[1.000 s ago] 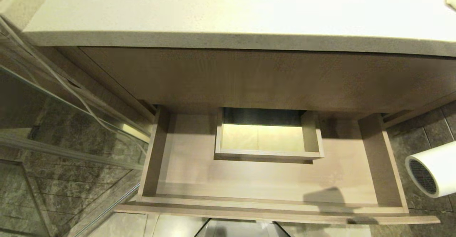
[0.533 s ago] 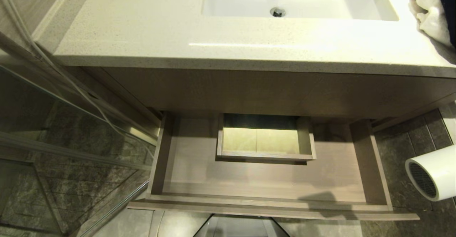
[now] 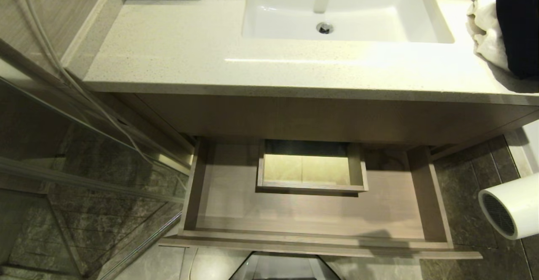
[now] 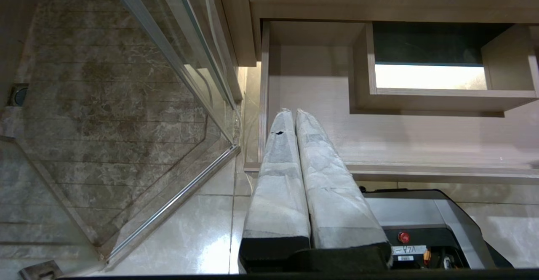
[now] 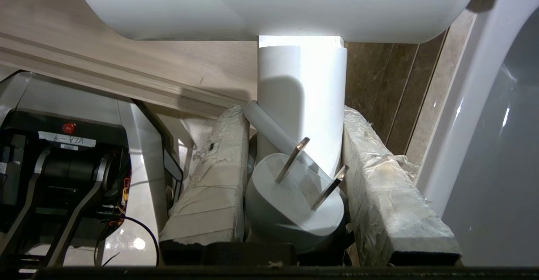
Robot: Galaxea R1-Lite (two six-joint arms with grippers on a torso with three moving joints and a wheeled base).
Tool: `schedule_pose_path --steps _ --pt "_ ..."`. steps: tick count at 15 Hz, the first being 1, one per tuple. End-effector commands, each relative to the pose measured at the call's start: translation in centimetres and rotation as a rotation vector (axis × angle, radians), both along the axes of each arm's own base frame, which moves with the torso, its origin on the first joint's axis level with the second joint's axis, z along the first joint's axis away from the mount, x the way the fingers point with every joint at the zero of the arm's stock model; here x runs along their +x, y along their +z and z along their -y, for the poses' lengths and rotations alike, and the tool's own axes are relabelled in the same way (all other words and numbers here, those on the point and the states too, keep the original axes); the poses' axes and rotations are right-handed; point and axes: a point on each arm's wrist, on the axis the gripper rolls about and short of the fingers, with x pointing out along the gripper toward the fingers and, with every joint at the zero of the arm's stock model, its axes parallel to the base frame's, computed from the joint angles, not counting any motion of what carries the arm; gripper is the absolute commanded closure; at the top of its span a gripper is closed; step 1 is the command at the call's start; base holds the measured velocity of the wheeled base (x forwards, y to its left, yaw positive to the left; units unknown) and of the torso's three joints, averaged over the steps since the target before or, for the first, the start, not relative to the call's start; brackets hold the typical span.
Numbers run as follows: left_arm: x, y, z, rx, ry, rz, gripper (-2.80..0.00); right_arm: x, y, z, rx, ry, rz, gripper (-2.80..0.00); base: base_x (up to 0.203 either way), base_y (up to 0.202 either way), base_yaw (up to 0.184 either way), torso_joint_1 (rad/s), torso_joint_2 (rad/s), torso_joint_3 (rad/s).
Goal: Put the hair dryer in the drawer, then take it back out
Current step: Place it on the countertop
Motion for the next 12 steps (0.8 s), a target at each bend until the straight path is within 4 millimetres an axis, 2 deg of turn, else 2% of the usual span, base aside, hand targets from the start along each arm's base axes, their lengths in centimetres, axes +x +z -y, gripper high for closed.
schedule_pose_path --steps 1,12 --pt "0.01 -0.04 0.0 0.0 0.0 -0.002 0.0 0.07 -0.02 0.02 -0.002 0.003 -0.001 0.0 0.0 0.0 0.0 0.173 -0.32 -0.156" --pt "0.01 -0.04 0.0 0.0 0.0 -0.002 0.0 0.09 -0.29 0.02 0.001 0.006 -0.01 0.0 0.0 0.0 0.0 0.167 -0.32 -0.157"
